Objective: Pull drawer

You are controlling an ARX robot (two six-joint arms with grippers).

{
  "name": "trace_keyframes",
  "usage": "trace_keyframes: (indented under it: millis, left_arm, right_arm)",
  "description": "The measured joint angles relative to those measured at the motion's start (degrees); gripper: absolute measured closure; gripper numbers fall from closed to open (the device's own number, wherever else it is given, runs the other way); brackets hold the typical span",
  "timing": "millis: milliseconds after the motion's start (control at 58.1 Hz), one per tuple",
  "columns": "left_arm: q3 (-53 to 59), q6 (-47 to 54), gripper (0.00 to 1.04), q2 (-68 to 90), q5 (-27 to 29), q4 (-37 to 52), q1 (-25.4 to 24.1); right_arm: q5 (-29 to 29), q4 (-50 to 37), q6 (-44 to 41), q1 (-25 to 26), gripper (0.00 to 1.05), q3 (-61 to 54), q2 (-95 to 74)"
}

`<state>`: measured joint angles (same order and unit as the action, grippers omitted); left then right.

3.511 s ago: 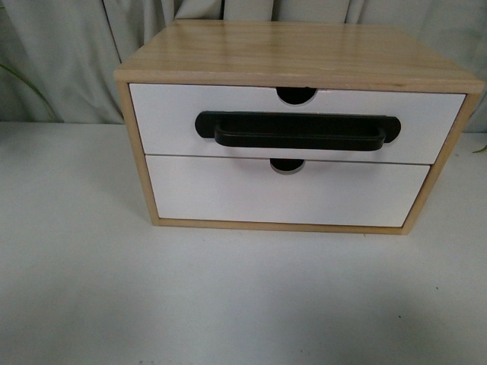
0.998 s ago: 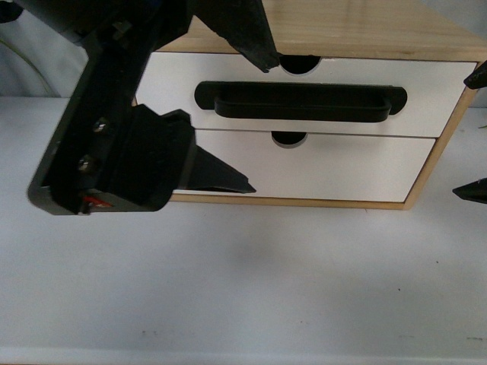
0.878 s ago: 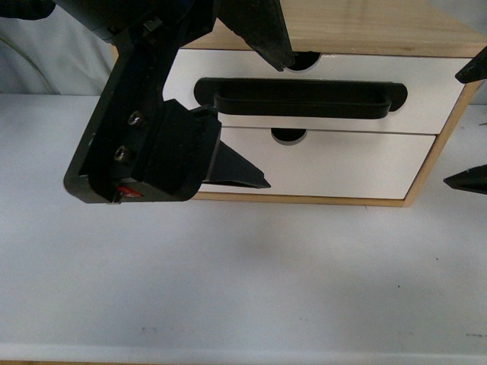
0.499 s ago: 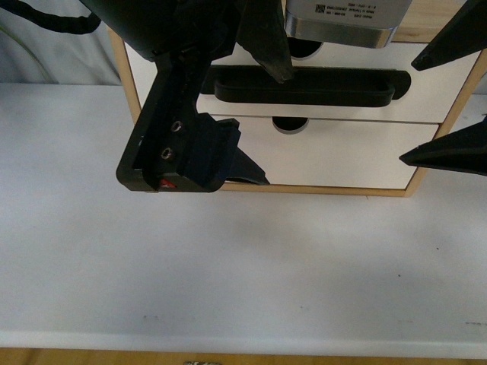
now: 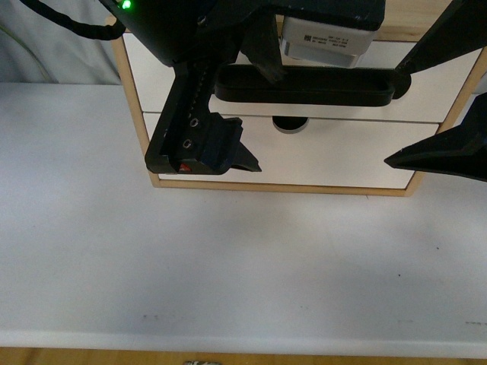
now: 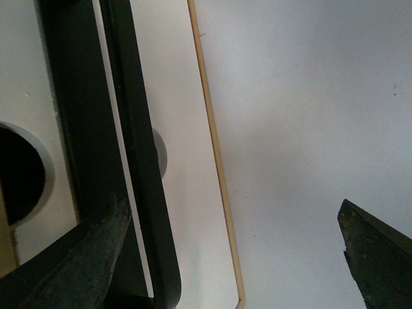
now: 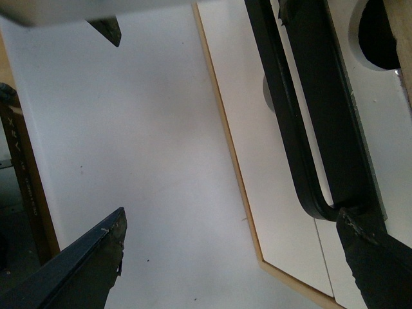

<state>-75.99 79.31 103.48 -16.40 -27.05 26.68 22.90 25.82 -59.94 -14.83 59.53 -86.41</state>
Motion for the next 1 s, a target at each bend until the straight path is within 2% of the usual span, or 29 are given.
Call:
trace_keyframes:
  millis: [465, 998]
  left_arm:
    - [-1.7, 2.2, 0.07, 2.6, 2.4, 0.1, -2.0]
    - [-2.1, 9.9, 0.07, 3.3, 5.6, -2.0, -3.5]
  right_arm:
    - [0.5, -0.8, 0.2, -0.7, 0.09, 1.5, -1.7]
    - [-0.4, -0.6, 0.0, -2.1, 0.09, 4.7, -6.6]
